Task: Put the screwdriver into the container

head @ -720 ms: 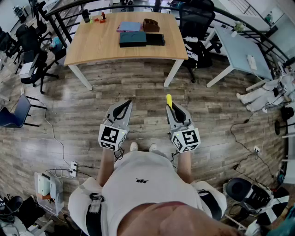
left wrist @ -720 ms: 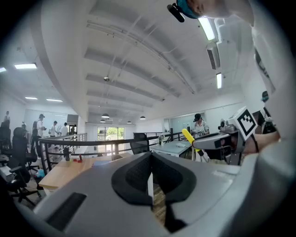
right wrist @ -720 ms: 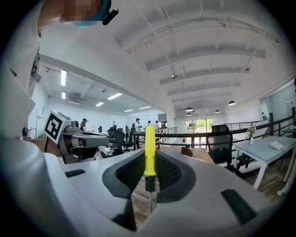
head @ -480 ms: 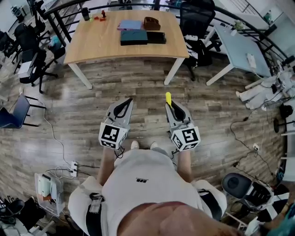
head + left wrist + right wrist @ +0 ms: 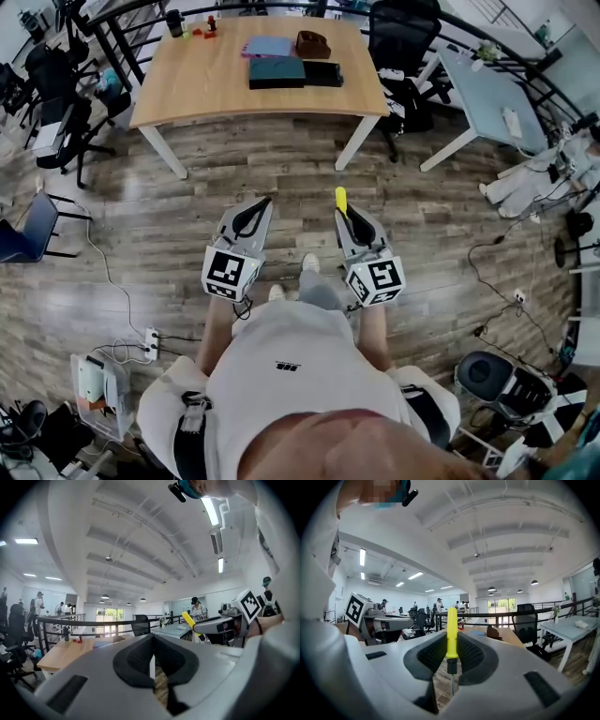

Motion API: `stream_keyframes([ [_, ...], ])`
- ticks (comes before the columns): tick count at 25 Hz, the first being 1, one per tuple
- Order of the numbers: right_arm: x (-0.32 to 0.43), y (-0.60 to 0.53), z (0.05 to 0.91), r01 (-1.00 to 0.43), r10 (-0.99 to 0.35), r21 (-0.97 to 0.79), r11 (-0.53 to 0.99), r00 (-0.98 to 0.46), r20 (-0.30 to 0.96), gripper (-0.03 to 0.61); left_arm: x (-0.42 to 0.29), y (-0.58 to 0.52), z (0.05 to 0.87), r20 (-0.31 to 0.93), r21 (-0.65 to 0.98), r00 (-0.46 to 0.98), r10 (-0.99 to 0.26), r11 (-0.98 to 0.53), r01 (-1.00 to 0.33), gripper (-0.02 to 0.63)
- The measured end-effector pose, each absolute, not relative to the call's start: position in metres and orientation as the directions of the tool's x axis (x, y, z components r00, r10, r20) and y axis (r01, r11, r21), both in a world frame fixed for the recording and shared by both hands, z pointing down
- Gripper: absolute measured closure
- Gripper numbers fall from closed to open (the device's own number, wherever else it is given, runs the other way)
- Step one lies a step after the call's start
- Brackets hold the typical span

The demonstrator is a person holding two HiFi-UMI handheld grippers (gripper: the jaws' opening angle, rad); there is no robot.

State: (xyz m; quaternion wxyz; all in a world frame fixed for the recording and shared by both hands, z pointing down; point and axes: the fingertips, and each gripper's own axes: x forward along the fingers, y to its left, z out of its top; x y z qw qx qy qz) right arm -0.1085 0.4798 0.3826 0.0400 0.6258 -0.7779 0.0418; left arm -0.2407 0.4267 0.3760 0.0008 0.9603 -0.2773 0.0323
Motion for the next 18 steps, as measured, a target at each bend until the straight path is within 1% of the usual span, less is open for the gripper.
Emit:
stream_keyframes([
  [10,-0.095,0.442,0.393,-0.979,-0.972,-0.018,0.201,-0.202,0.117,0.52,-0.227,0.389,0.386,0.076,-0.024,0.844,-0.531,-0.847,-0.531,0.607],
  [18,-0.061,0.377,0.394,-0.978,-0.971,-0.021,0.208,-0.209,0.119,0.52,-0.192,0.329,0.386,0.088,-0.041,0.841,-0.534,-0.846,-0.532,0.609],
])
